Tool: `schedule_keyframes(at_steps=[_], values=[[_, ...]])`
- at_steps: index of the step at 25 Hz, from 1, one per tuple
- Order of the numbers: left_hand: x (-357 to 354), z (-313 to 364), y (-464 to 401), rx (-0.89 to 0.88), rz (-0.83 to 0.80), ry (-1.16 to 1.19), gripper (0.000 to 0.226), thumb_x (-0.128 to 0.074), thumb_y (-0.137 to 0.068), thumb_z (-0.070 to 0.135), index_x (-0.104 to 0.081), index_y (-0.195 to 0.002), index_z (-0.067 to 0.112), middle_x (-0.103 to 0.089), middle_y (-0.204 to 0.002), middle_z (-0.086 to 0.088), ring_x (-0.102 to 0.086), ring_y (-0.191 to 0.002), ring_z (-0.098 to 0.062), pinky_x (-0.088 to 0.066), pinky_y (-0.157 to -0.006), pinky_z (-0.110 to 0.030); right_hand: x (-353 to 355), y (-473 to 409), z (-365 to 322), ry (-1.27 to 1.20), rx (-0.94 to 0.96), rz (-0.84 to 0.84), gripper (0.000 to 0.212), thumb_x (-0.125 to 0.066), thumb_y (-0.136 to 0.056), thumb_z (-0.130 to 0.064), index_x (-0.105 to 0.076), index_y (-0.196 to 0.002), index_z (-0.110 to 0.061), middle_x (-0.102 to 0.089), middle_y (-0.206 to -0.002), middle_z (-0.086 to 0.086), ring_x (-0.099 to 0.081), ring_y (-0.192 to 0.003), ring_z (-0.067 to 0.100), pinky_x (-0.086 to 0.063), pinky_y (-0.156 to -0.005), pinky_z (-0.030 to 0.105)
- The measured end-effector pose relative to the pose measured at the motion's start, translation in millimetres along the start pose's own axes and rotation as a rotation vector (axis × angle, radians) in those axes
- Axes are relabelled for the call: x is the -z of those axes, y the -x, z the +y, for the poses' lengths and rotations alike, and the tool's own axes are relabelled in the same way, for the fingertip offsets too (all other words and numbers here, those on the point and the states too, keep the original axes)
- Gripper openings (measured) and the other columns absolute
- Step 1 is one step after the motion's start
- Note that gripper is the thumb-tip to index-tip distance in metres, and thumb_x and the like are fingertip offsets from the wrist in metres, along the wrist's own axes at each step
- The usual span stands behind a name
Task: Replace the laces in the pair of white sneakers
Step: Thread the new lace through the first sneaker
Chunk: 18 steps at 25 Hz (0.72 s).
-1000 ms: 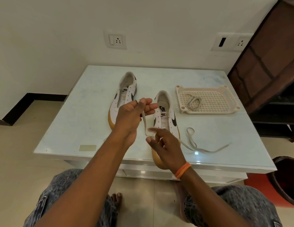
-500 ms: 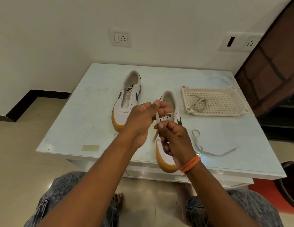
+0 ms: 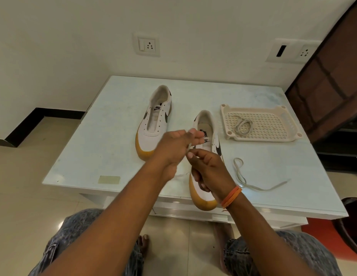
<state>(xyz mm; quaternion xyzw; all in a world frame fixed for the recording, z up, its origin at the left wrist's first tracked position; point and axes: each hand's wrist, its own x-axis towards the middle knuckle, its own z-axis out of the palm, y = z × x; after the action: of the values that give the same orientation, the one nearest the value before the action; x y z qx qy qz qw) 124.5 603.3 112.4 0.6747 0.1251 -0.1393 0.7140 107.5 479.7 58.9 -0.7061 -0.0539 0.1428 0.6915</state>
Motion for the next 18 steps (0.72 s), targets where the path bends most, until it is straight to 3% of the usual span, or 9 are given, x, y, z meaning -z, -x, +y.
schedule_keyframes(at_steps=[2,4,5,7,9,11,13,15,18], values=[[-5,-1,0,0.012,-0.024,-0.037,0.027,-0.049,-0.1,0.027,-0.07,-0.108,0.011,-0.073,-0.107,-0.002,-0.067,-0.094,-0.008,-0.047,-0.08,-0.021,-6,-2,1,0.019,0.07,0.035,0.028,-0.051,-0.098,-0.027,-0.064,-0.087,-0.005,-0.043,-0.046,0.001,-0.032,-0.034,0.006,-0.029,-0.037,0.017],[-1,3,-2,0.011,-0.032,-0.007,0.029,-0.048,-0.101,0.027,-0.07,-0.106,0.009,-0.074,-0.104,-0.004,-0.068,-0.091,-0.014,-0.048,-0.071,-0.024,-3,-2,6,0.105,0.036,0.011,0.026,-0.051,-0.099,-0.021,-0.064,-0.084,-0.005,-0.044,-0.044,-0.007,-0.034,-0.037,0.003,-0.031,-0.039,0.014],[4,6,-4,-0.005,-0.015,0.034,0.029,-0.046,-0.102,0.026,-0.069,-0.105,0.009,-0.075,-0.102,-0.005,-0.07,-0.093,-0.018,-0.05,-0.075,-0.029,1,-2,10,0.24,-0.01,-0.042,0.023,-0.052,-0.098,-0.019,-0.066,-0.084,-0.006,-0.047,-0.044,-0.009,-0.037,-0.039,0.002,-0.035,-0.043,0.014],[15,12,-8,-0.054,0.093,0.072,0.027,-0.044,-0.103,0.024,-0.067,-0.103,0.01,-0.075,-0.097,-0.006,-0.072,-0.088,-0.019,-0.054,-0.082,-0.034,8,2,27,0.632,-0.121,-0.162,0.019,-0.057,-0.096,-0.022,-0.068,-0.082,-0.015,-0.055,-0.052,-0.012,-0.048,-0.049,0.001,-0.05,-0.059,0.022],[24,17,-10,-0.09,0.24,0.011,0.026,-0.044,-0.103,0.023,-0.067,-0.101,0.012,-0.076,-0.092,-0.004,-0.071,-0.078,-0.016,-0.056,-0.079,-0.031,8,5,37,0.802,-0.172,-0.175,0.013,-0.063,-0.092,-0.031,-0.07,-0.094,-0.019,-0.056,-0.061,-0.012,-0.053,-0.057,0.003,-0.054,-0.076,0.03],[26,16,-10,-0.06,0.222,-0.063,0.026,-0.044,-0.103,0.021,-0.068,-0.101,0.012,-0.076,-0.092,-0.003,-0.071,-0.08,-0.015,-0.056,-0.079,-0.029,6,6,30,0.643,-0.115,-0.1,0.036,-0.065,-0.09,-0.037,-0.061,-0.121,-0.019,-0.054,-0.059,-0.008,-0.053,-0.052,0.003,-0.052,-0.066,0.023],[18,11,-7,-0.003,0.047,-0.167,0.025,-0.044,-0.102,0.017,-0.069,-0.102,0.013,-0.076,-0.095,-0.002,-0.071,-0.088,-0.012,-0.053,-0.083,-0.028,4,3,14,0.233,-0.096,-0.036,0.04,-0.06,-0.093,-0.036,-0.053,-0.129,-0.022,-0.055,-0.055,0.001,-0.045,-0.039,0.009,-0.041,-0.04,0.021],[10,2,-6,-0.035,-0.051,-0.292,0.025,-0.047,-0.1,0.015,-0.071,-0.103,0.011,-0.075,-0.095,0.001,-0.069,-0.087,-0.003,-0.051,-0.08,-0.021,6,-2,4,-0.048,-0.126,0.005,0.033,-0.054,-0.097,-0.035,-0.056,-0.127,-0.021,-0.051,-0.056,0.005,-0.034,-0.035,0.012,-0.027,-0.036,0.017],[8,-4,-11,-0.13,-0.08,-0.537,0.025,-0.048,-0.1,0.018,-0.07,-0.101,0.007,-0.074,-0.084,-0.002,-0.067,-0.068,-0.008,-0.052,-0.068,-0.027,18,-9,0,-0.433,-0.284,0.032,0.043,-0.055,-0.09,-0.046,-0.065,-0.108,-0.008,-0.03,-0.055,0.001,-0.019,-0.038,0.009,-0.016,-0.039,0.015]])
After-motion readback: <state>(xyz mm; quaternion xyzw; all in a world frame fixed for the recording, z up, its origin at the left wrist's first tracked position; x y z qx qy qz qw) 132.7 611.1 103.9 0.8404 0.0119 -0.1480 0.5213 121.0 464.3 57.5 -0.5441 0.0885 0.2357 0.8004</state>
